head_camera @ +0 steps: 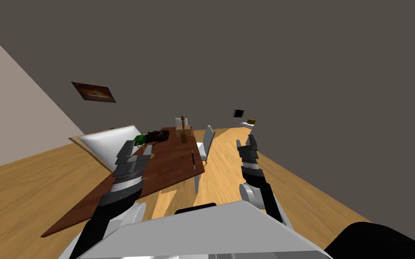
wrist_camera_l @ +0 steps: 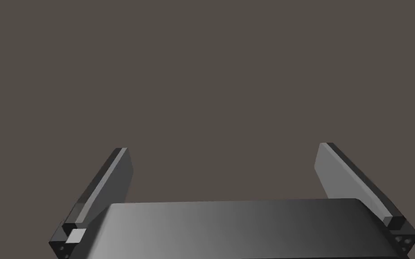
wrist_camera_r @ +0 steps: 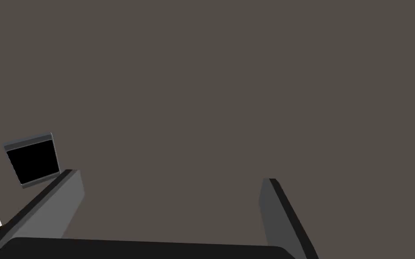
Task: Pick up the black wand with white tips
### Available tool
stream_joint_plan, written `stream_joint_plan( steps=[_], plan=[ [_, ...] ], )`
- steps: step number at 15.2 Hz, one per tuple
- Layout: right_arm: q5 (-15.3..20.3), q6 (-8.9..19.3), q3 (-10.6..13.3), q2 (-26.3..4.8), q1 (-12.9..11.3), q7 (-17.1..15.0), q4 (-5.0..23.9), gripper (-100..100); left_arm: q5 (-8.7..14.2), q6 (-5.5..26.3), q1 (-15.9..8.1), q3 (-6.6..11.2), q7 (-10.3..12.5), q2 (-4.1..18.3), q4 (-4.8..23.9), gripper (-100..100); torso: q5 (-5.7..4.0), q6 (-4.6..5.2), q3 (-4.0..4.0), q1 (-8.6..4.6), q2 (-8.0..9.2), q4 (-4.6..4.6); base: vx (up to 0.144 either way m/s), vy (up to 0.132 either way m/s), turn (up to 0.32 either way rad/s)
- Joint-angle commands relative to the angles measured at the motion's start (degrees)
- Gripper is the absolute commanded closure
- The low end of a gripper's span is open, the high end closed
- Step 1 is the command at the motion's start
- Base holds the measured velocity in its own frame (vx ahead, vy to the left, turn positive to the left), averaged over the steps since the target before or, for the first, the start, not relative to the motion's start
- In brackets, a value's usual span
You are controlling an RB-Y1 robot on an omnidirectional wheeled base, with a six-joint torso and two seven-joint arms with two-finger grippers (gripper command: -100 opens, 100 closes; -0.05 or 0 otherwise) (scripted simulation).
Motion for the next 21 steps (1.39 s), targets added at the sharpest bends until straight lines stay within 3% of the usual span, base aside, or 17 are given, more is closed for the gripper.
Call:
stream_joint_plan(
  steps=[1,4,5,9,10,11,12,13,14,15,16,17,18,21],
  plan=[
    [0.0,0.0,0.0,0.0,0.0,0.0,0.0,0,-0.8,0.0,0.1,-0.13,-0.2,2.4,0.3,-100,0.00,0.00,0.00,0.00,0.00,0.00,0.000,-0.005,-0.053],
    [0.0,0.0,0.0,0.0,0.0,0.0,0.0,0,-2.7,0.0,0.5,-0.44,-0.6,6.1,1.1,-100,-0.01,0.02,0.01,-0.02,0.01,0.00,-0.002,-0.012,-0.131],
    [0.0,0.0,0.0,0.0,0.0,0.0,0.0,0,-2.7,0.0,0.5,-0.44,-0.6,6.1,1.1,-100,-0.01,0.03,0.01,-0.03,0.02,0.00,-0.001,-0.012,-0.099],
    [0.0,0.0,0.0,0.0,0.0,0.0,0.0,0,-7.5,-0.1,1.3,-1.20,-1.7,11.8,3.1,-100,-0.02,0.03,0.00,-0.07,0.01,0.00,0.000,-0.021,-0.193],
    [0.0,0.0,0.0,0.0,0.0,0.0,0.0,0,-7.5,-0.1,1.3,-1.20,-1.7,11.9,3.1,-100,-0.02,0.04,0.00,-0.08,0.01,0.00,0.001,-0.018,-0.153],
    [0.0,0.0,0.0,0.0,0.0,0.0,0.0,0,-9.5,-0.1,1.7,-1.52,-2.2,13.9,4.0,-100,-0.02,0.02,0.00,-0.07,0.01,0.00,0.000,-0.023,-0.199],
    [0.0,0.0,0.0,0.0,0.0,0.0,0.0,0,-9.5,-0.1,1.7,-1.52,-2.2,13.9,4.0,-100,-0.02,0.04,0.01,-0.08,0.01,0.00,0.002,-0.022,-0.167],
    [0.0,0.0,0.0,0.0,0.0,0.0,0.0,0,-11.5,-0.1,2.1,-1.87,-2.7,15.9,4.9,-100,-0.02,0.02,0.00,-0.08,0.01,0.00,0.007,-0.027,-0.269],
    [0.0,0.0,0.0,0.0,0.0,0.0,0.0,0,-11.7,-0.1,2.1,-1.87,-2.7,15.9,4.9,-100,-0.02,0.05,0.00,-0.09,-0.01,0.00,0.007,-0.021,-0.207],
    [0.0,0.0,0.0,0.0,0.0,0.0,0.0,0,-13.5,-0.2,2.5,-2.25,-3.2,17.8,5.9,-100,-0.02,0.02,-0.01,-0.08,-0.01,0.00,0.008,-0.027,-0.266],
    [0.0,0.0,0.0,0.0,0.0,0.0,0.0,0,-14.1,-0.2,2.5,-2.25,-3.2,17.8,5.9,-100,-0.02,0.05,-0.01,-0.09,-0.01,0.00,0.007,-0.023,-0.208],
    [0.0,0.0,0.0,0.0,0.0,0.0,0.0,0,-15.7,-0.2,2.9,-2.65,-3.8,19.8,6.9,-100,-0.02,0.02,-0.01,-0.09,-0.01,0.00,0.007,-0.026,-0.236],
    [0.0,0.0,0.0,0.0,0.0,0.0,0.0,0,-16.6,-0.2,2.9,-2.65,-3.8,19.8,6.9,-100,-0.02,0.04,-0.01,-0.10,-0.01,-0.01,0.007,-0.022,-0.194],
    [0.0,0.0,0.0,0.0,0.0,0.0,0.0,0,-20.8,-0.3,3.9,-3.52,-5.0,23.8,9.3,-100,-0.02,0.03,-0.02,-0.09,-0.03,-0.01,0.013,-0.027,-0.292]
  ],
)
